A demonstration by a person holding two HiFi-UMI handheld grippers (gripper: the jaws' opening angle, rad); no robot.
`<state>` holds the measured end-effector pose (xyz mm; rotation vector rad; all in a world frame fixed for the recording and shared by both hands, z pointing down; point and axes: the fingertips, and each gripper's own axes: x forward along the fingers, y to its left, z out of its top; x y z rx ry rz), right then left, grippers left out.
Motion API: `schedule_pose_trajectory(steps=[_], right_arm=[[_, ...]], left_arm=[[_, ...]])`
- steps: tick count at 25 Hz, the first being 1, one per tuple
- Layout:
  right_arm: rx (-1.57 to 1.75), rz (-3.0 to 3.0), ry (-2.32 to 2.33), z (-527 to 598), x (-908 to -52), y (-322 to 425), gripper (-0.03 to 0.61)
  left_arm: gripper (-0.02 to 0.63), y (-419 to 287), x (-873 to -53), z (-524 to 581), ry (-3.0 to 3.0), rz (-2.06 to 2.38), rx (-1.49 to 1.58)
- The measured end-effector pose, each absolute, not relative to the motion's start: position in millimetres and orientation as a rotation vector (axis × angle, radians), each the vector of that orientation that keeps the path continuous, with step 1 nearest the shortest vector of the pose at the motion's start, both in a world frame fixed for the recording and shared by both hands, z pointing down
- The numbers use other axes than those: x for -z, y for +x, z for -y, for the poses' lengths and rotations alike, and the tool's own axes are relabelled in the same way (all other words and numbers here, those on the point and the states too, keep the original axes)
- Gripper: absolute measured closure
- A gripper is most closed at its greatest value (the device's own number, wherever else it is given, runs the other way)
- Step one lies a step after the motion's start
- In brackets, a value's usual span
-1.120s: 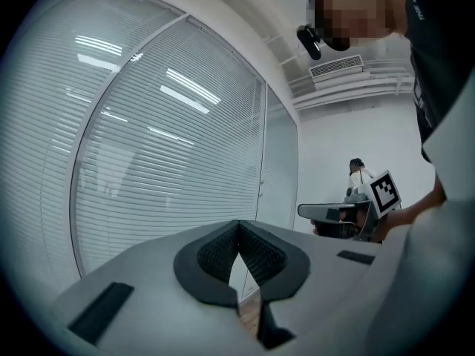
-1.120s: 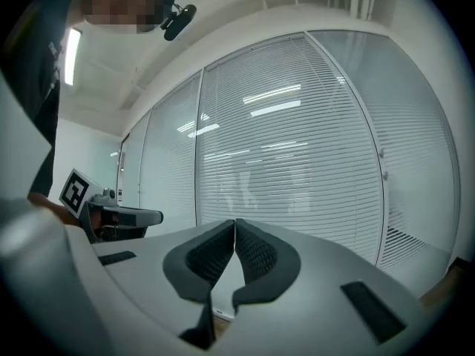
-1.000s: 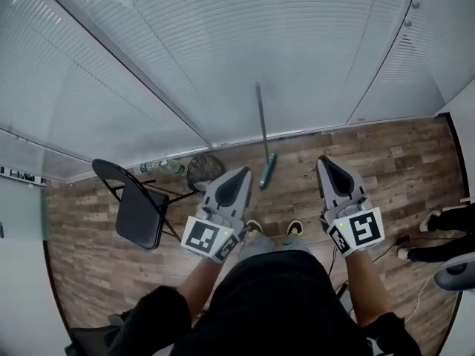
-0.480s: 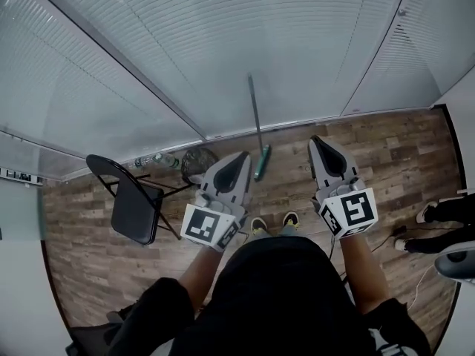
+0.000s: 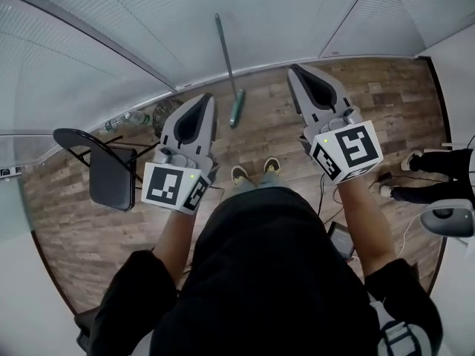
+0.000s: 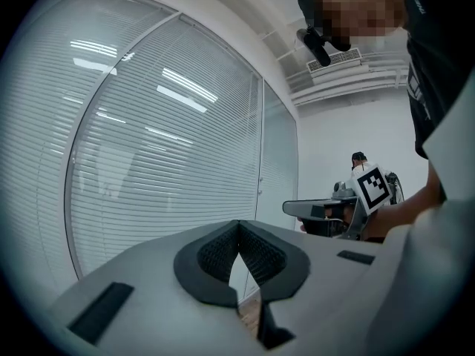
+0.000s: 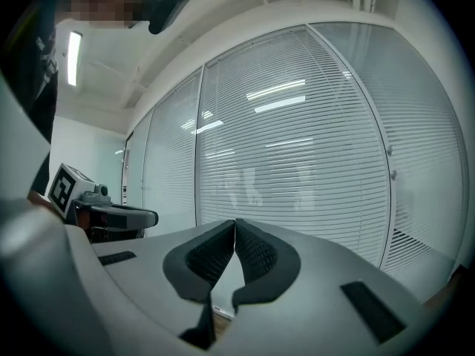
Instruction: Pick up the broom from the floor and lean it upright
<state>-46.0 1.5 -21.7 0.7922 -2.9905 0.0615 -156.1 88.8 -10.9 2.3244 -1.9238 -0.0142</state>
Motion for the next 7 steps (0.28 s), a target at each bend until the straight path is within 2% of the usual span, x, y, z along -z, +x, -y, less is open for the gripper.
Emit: schedule_pose_trajectory(steps=[7], right_arm=[[-0.08,2.968,0.797,1.5,10.7,-45.7,0.56]], left_arm=[[0.607,-160.6,1.5,-86.0,2.328,1.926,-0.012]])
